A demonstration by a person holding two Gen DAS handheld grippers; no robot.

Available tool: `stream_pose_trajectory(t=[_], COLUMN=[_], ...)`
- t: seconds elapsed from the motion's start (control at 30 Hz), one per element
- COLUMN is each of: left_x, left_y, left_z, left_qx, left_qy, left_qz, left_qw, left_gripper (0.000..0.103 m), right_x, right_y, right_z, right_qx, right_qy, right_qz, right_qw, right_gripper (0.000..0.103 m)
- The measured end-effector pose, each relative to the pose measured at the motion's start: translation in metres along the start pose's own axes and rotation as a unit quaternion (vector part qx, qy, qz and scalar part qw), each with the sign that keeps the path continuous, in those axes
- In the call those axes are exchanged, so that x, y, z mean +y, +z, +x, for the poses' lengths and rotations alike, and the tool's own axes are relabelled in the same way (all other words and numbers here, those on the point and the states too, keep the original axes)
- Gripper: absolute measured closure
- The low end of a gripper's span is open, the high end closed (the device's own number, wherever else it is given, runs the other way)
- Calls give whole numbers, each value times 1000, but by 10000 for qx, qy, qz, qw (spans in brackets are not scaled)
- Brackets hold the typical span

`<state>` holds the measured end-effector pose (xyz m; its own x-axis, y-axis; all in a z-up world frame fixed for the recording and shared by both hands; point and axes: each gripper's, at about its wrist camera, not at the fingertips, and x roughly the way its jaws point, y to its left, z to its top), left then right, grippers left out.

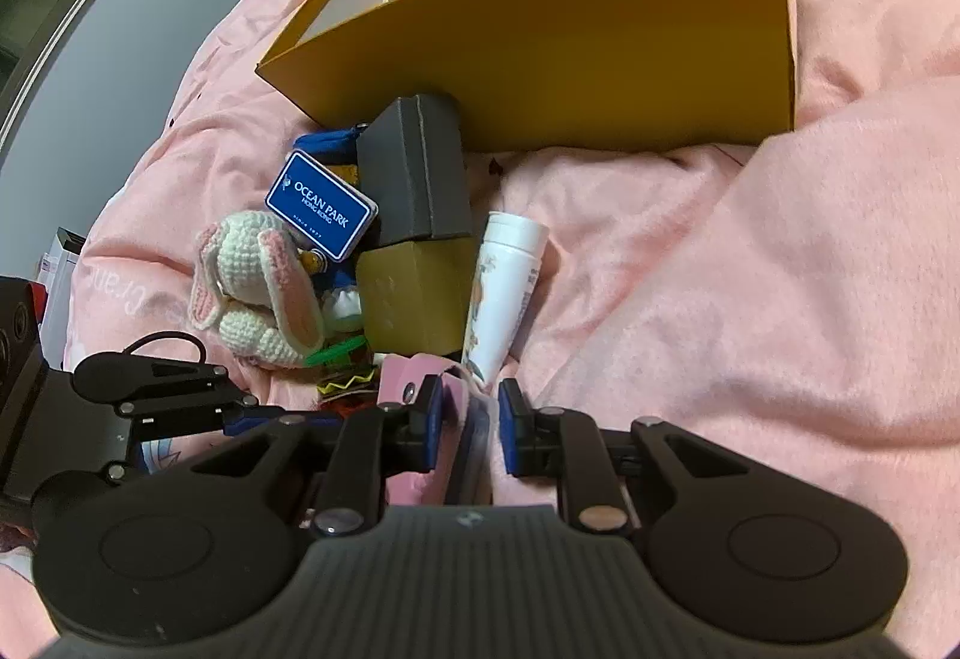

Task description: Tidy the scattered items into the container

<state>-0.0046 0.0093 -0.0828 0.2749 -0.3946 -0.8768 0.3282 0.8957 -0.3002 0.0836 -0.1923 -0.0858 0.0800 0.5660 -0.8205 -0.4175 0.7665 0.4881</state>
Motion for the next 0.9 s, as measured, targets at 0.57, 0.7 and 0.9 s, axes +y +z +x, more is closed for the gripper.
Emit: stream_pose_trajectory(t=[0.57,0.7,0.9], left_x=[0,-1,-3], left_y=[3,3,3], left_z=[0,0,-1], left_qx=[-21,-18,-14], left_qy=[-28,-4,-2], left_qz=[22,38,37], left_qw=[10000,10000,10000], left_gripper=[64,64,64], right_x=[15,13,15], right_y=[27,29,29], right_z=[-13,10,32], right_qx=[-135,194,566], right_qy=[61,-73,-29], right_qz=[-234,-423,-621], right_qw=[9996,9989,9965], right_gripper=[72,69,68])
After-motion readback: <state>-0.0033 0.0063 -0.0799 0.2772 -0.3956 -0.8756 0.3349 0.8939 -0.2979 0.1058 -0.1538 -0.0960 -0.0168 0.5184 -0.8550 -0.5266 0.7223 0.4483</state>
